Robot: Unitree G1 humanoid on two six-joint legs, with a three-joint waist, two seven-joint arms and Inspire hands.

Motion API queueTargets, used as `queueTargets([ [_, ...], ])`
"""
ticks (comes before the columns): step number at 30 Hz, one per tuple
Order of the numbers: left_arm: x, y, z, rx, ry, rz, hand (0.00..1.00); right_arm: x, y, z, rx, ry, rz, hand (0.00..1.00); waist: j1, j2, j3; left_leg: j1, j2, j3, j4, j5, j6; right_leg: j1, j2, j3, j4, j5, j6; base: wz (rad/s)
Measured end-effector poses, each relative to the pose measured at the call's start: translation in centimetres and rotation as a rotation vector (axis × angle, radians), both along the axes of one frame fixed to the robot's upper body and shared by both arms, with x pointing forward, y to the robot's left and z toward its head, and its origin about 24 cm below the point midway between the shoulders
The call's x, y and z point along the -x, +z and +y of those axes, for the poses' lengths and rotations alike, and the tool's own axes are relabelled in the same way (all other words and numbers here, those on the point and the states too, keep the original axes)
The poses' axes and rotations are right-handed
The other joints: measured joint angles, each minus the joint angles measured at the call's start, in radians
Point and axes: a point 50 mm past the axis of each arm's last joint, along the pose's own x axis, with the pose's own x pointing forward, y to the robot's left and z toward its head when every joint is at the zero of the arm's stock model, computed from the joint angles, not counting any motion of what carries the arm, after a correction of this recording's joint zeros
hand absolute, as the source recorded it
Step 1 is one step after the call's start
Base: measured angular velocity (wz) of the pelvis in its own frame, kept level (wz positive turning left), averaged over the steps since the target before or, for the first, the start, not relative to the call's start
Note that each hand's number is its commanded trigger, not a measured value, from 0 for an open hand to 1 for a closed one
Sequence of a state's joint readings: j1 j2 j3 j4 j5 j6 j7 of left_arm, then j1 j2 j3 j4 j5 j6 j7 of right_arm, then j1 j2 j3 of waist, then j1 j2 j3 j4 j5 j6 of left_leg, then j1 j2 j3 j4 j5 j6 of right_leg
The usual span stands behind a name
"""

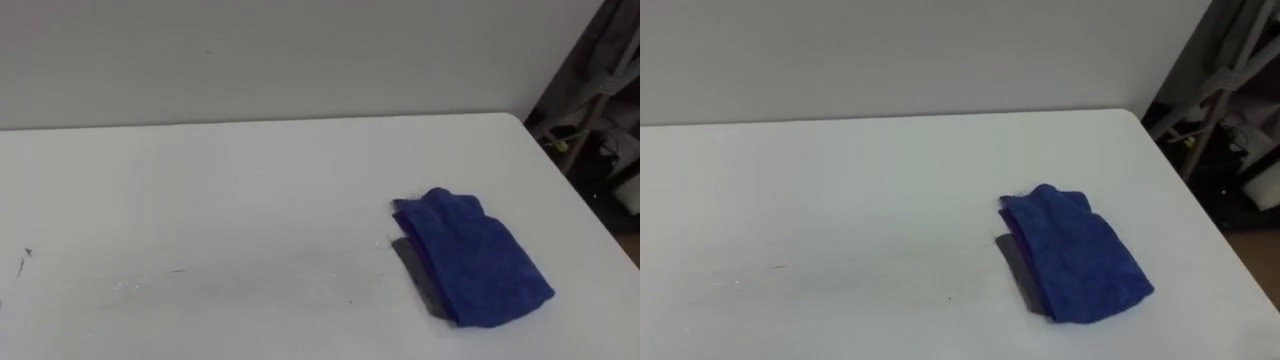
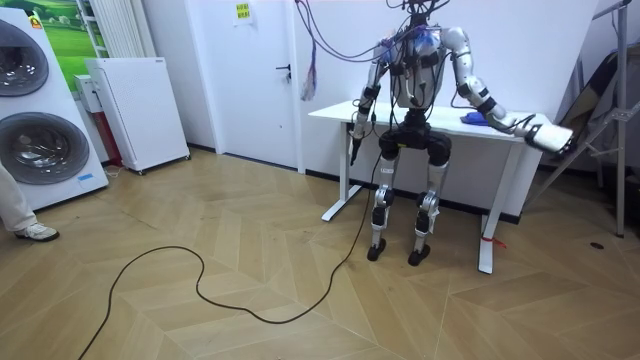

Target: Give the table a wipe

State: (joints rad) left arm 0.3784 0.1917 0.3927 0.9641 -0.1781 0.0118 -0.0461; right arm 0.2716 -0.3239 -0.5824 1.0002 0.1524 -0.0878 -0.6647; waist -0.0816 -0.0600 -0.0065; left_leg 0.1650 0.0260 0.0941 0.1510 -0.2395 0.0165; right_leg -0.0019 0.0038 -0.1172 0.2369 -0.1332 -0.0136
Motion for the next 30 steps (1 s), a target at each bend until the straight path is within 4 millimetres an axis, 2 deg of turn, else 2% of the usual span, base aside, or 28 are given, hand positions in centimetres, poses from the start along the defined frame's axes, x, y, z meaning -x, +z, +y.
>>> queueTargets([
  [1, 0.2, 0.0, 0.0, 0.004, 0.019, -0.005, 0.00, 1.5, -0.5, 0.4, -0.038, -0.075, 0.007, 0.00, -0.006, 0.001, 0.0000, 0.000, 0.000, -0.001, 0.000, 0.000, 0.000, 0.000, 0.000, -0.001, 0.000, -0.001, 0.000, 0.00],
  [4, 0.4, 0.0, -0.1, 0.007, 0.025, -0.004, 0.00, 4.4, -1.6, 1.9, -0.116, -0.227, 0.000, 0.00, -0.005, 0.005, -0.0008, 0.000, 0.000, -0.008, 0.001, -0.001, -0.001, 0.001, 0.000, -0.002, 0.000, -0.003, 0.000, 0.00],
  [6, 0.4, 0.0, -0.1, 0.011, 0.024, -0.002, 0.00, 5.9, -2.4, 3.0, -0.176, -0.271, 0.029, 0.00, -0.007, 0.008, -0.0020, 0.001, -0.001, -0.014, 0.001, -0.001, -0.001, 0.006, -0.001, -0.006, -0.001, -0.003, 0.001, 0.06],
  [7, 0.4, -0.1, -0.3, 0.017, 0.023, 0.003, 0.00, 6.5, -2.9, 3.9, -0.223, -0.291, 0.038, 0.00, -0.007, 0.015, -0.0051, 0.002, -0.001, -0.013, 0.001, -0.001, -0.001, 0.008, -0.002, -0.007, -0.004, -0.003, 0.001, 0.04],
  [9, 0.4, -0.4, -0.7, 0.036, 0.019, 0.014, 0.00, 7.6, -3.7, 5.3, -0.305, -0.281, 0.089, 0.00, -0.008, 0.025, -0.0057, 0.005, -0.001, -0.015, 0.002, -0.001, -0.001, 0.019, -0.003, -0.012, -0.015, 0.001, 0.003, 0.06],
  [11, 0.4, -0.7, -1.4, 0.056, 0.013, 0.024, 0.00, 7.9, -4.5, 6.7, -0.400, -0.224, 0.149, 0.00, -0.005, 0.036, -0.0054, 0.007, -0.002, -0.016, 0.003, -0.002, 0.000, 0.022, -0.004, -0.017, -0.014, 0.002, 0.003, 0.03],
  [13, 0.8, -1.0, -2.1, 0.085, -0.017, 0.061, 0.00, 7.2, -5.5, 8.0, -0.513, -0.077, 0.245, 0.00, 0.009, 0.047, -0.0034, 0.012, -0.001, -0.014, 0.002, -0.003, 0.001, 0.023, -0.001, -0.008, -0.016, 0.003, 0.004, -0.07],
  [16, 0.6, -1.3, -2.8, 0.108, -0.052, 0.084, 0.00, 5.6, -6.0, 8.4, -0.561, 0.096, 0.315, 0.00, 0.018, 0.053, -0.0013, 0.012, -0.002, -0.012, 0.001, -0.003, 0.001, 0.021, -0.001, -0.012, -0.016, 0.003, 0.004, -0.02],
  [20, -0.5, -1.8, -3.9, 0.130, -0.120, 0.097, 0.00, 2.3, -6.9, 9.3, -0.588, 0.393, 0.425, 0.00, 0.050, 0.064, 0.0004, 0.012, -0.002, -0.019, 0.002, -0.002, 0.001, 0.028, -0.003, -0.022, -0.018, 0.005, 0.002, 0.07],
  [22, -1.0, -2.0, -4.4, 0.128, -0.147, 0.101, 0.00, 0.6, -7.1, 9.7, -0.580, 0.564, 0.507, 0.00, 0.068, 0.078, 0.0035, 0.016, -0.002, -0.022, 0.003, -0.002, 0.001, 0.035, -0.003, -0.025, -0.020, 0.005, 0.002, 0.04],
  [25, -1.5, -2.3, -5.2, 0.135, -0.161, 0.105, 0.00, -1.9, -7.5, 10.4, -0.574, 0.729, 0.542, 0.00, 0.097, 0.096, 0.0075, 0.019, -0.003, -0.027, 0.003, -0.002, 0.001, 0.039, -0.003, -0.026, -0.019, 0.004, 0.003, 0.03],
  [28, -1.6, -2.5, -5.7, 0.135, -0.183, 0.123, 0.00, -3.3, -7.7, 11.2, -0.579, 0.823, 0.560, 0.00, 0.104, 0.104, 0.0116, 0.014, -0.004, -0.047, 0.002, 0.000, 0.000, 0.045, -0.007, -0.046, -0.018, 0.004, 0.003, 0.18],
  [30, -1.4, -2.6, -5.8, 0.136, -0.187, 0.133, 0.00, -2.8, -7.8, 11.5, -0.591, 0.850, 0.593, 0.00, 0.109, 0.105, 0.0119, 0.006, -0.005, -0.061, 0.003, 0.004, -0.001, 0.044, -0.012, -0.062, -0.019, 0.001, 0.002, 0.21],
])
